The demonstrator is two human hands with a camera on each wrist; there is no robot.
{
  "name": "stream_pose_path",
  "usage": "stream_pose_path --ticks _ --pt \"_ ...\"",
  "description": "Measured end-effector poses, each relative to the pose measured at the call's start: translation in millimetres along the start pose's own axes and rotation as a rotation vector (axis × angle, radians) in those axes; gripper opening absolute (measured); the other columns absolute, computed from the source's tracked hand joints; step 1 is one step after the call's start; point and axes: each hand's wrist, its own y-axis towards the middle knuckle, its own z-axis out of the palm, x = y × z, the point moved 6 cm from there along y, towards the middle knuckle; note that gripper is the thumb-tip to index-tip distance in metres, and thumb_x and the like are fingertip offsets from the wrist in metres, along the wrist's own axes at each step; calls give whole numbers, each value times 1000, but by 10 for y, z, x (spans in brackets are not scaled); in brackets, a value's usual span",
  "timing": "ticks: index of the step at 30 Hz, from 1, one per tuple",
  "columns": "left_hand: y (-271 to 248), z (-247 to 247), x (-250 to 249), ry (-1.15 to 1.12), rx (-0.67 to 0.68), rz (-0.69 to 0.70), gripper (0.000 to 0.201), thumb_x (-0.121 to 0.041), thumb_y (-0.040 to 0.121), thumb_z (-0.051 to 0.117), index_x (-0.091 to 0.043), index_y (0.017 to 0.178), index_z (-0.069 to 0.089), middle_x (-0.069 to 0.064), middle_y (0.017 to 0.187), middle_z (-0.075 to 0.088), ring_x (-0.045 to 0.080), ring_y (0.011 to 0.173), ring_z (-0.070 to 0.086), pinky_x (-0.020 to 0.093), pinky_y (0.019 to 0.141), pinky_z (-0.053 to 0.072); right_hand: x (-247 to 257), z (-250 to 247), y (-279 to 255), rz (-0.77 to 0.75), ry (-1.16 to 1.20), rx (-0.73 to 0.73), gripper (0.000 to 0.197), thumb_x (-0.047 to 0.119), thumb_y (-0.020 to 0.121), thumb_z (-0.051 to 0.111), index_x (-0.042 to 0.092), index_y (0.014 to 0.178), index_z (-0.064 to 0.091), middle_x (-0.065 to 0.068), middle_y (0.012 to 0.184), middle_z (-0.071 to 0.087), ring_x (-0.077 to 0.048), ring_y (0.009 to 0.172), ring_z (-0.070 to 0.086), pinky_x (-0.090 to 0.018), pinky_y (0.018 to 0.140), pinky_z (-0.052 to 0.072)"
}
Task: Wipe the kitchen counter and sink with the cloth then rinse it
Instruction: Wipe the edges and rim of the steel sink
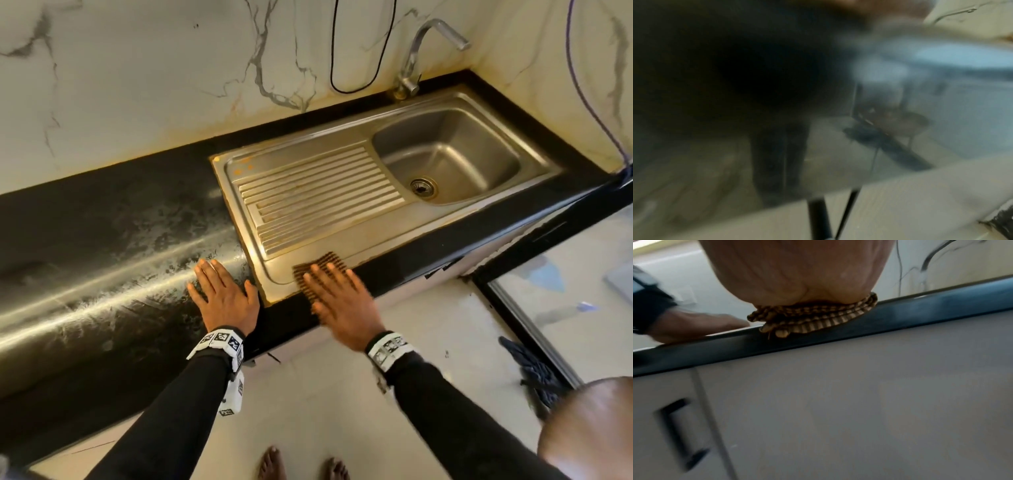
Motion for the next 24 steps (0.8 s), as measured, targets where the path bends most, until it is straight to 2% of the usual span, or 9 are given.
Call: stream_pose_path --ticks 4,6,8,12,14,17,19,21,24 --pt "-9 -3 -37 25 -1 -16 89 -57 95 12 -1 162 -1 19 172 -5 31 160 -7 59 127 1 -1482 -287 -39 418 69 -45 61 52 104 12 33 161 3 5 169 0 -22 156 0 -52 126 5" --pt "-4 -12 -29 35 -12 -18 89 -60 97 11 -1 163 0 19 172 -4 32 160 -6 59 127 2 -1684 -350 -49 526 56 -46 63 51 104 13 28 162 3 0 169 -1 -26 156 -1 -50 126 2" --pt "-1 -19 -13 40 -2 -15 87 -58 97 12 -1 163 1 19 172 -2 32 160 -4 60 127 4 -1275 -277 -13 468 -47 -64 63 46 105 19 21 162 6 -5 170 1 -28 156 -3 -52 126 4" --pt "-6 -32 -47 38 -25 -6 85 -53 96 17 0 162 5 21 171 1 33 160 -2 60 127 4 -594 -87 -121 16 9 20 63 41 107 29 17 162 9 -1 170 2 -18 157 -4 -43 127 2" --pt "-1 -21 -42 44 -29 -4 85 -53 97 17 -1 163 5 21 171 1 33 160 -3 60 127 4 -1082 -231 -112 69 17 -30 65 44 105 29 19 162 12 0 169 8 -18 157 3 -47 127 10" --pt "9 -9 -33 50 -22 -7 85 -55 98 16 -2 163 3 20 171 0 32 160 -4 60 127 4 -2208 -493 -142 474 89 -97 67 53 102 23 27 162 9 4 169 7 -17 156 5 -52 125 11" --pt "7 -9 -28 46 -30 1 85 -56 98 15 -2 163 2 20 171 -1 32 160 -5 60 127 4 -2628 -550 -195 603 128 -89 66 57 102 17 30 161 7 6 169 3 -17 156 1 -51 126 7" --pt "6 -7 -27 48 -28 1 85 -56 99 15 -2 163 3 20 172 0 32 160 -4 60 127 4 -2527 -504 -206 557 72 -56 66 56 102 17 30 162 5 5 170 0 -18 156 -2 -49 126 2" --pt "12 -4 -31 62 -50 0 84 -56 100 15 -2 163 4 20 171 2 32 160 -3 60 127 4 -1951 -323 -306 229 37 -7 63 48 103 23 31 162 6 7 169 -2 -15 156 -6 -42 125 -6"
